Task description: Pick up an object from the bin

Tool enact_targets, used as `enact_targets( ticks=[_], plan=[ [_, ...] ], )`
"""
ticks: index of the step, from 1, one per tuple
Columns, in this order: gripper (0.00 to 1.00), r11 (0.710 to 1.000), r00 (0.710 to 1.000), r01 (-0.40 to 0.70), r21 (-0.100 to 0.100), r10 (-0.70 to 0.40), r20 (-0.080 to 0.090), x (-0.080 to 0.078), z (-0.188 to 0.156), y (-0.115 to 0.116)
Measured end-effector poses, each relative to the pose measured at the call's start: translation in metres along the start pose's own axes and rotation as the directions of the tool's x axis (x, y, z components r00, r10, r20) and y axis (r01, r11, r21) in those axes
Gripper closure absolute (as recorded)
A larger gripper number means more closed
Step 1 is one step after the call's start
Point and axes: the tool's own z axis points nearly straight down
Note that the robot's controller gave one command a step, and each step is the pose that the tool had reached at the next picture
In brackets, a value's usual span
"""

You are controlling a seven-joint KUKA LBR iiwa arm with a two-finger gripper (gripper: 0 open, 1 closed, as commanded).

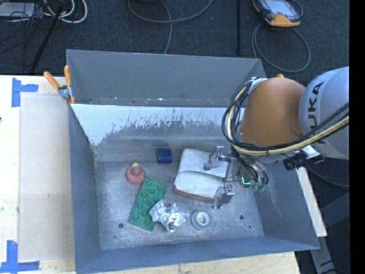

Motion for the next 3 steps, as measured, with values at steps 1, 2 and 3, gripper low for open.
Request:
enact_targets(
  ticks=[1,2,3],
  plan=[
    [0.00,1.000,1.000,0.015,0.001,-0.015,0.017,0.057,0.090,0.000],
    [1.00,1.000,1.000,0.015,0.001,-0.015,0.015,0.058,0.091,0.000],
    [1.00,1.000,1.000,0.004,0.001,-0.004,0.018,0.038,-0.052,-0.010]
  ],
)
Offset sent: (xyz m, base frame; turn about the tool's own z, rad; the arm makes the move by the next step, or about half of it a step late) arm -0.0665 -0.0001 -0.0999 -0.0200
